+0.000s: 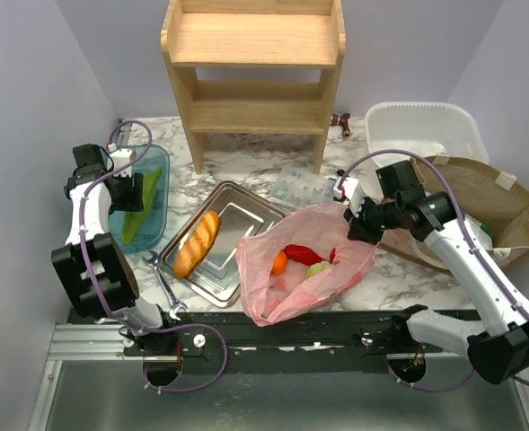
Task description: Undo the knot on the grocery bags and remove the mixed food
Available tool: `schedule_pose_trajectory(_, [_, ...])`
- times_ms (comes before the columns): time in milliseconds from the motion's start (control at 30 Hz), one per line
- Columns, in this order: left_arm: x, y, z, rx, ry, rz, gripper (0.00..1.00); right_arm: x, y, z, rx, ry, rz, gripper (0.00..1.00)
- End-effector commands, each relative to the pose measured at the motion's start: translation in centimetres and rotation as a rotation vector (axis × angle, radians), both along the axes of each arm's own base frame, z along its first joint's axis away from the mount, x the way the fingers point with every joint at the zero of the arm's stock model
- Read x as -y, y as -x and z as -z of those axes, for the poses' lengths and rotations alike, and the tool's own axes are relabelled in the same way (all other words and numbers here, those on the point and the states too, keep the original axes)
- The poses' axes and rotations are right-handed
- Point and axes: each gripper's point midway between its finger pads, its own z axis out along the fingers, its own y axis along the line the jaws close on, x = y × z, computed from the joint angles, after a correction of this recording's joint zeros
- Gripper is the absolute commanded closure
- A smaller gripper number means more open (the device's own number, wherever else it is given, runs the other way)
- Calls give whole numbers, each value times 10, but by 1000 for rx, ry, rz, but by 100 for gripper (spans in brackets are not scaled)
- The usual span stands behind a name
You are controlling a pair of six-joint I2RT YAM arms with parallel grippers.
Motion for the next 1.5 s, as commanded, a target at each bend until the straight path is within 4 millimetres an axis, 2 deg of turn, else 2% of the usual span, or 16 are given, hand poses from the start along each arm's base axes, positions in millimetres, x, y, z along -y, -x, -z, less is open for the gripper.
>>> schedule_pose_trajectory(0, [8, 9, -32, 97, -30, 66, 29, 12, 19, 15, -32, 55, -28, 99])
schedule_pose_trajectory(33, [20, 11, -50, 165, -12, 109, 12, 15, 22, 19, -42, 74, -33, 99])
schedule_pose_trajectory(67, [36, 14, -69, 235, 18, 170, 7, 19, 26, 24, -53, 91, -41, 99])
schedule_pose_trajectory(133, [78, 27, -116, 387, 60, 334, 3, 25, 31, 31, -67, 123, -49, 99])
schedule_pose_trajectory(233, [165, 74, -180, 621, 77, 706, 3, 34, 37, 43, -89, 175, -44, 99])
schedule_pose_trajectory(333, [236, 142, -209, 770, 84, 1062, 3, 36, 39, 46, -124, 187, -24, 99])
schedule_pose_trajectory(400, [271, 182, -210, 779, 143, 1251, 7, 33, 38, 44, -145, 174, -5, 99])
schedule_pose_trajectory(433, [286, 202, -207, 763, 170, 1354, 10, 31, 37, 44, -154, 171, 5, 99])
schedule_pose_trajectory(533, [320, 235, -181, 694, 126, 1568, 21, 27, 34, 43, -189, 165, 36, 99])
schedule_pose_trajectory(600, [339, 249, -157, 643, 64, 1702, 27, 24, 33, 41, -197, 151, 51, 99])
schedule_pose_trajectory(733, [365, 256, -104, 512, -83, 1892, 38, 24, 30, 36, -181, 145, 60, 99])
schedule_pose_trajectory(800, [380, 250, -87, 451, -103, 1911, 46, 25, 27, 37, -164, 146, 71, 98])
schedule_pose_trajectory(933, [416, 233, -71, 447, -114, 1911, 53, 24, 19, 34, -137, 130, 120, 98])
schedule_pose_trajectory(1067, [429, 213, -32, 355, -212, 1915, 56, 16, 9, 22, -106, 89, 134, 97])
schedule_pose_trajectory(1267, [413, 172, 31, 195, -391, 1862, 54, 12, 10, 25, -120, 71, 123, 97])
schedule_pose_trajectory(1467, [394, 142, 51, 121, -470, 1818, 27, 12, 13, 30, -135, 87, 93, 97])
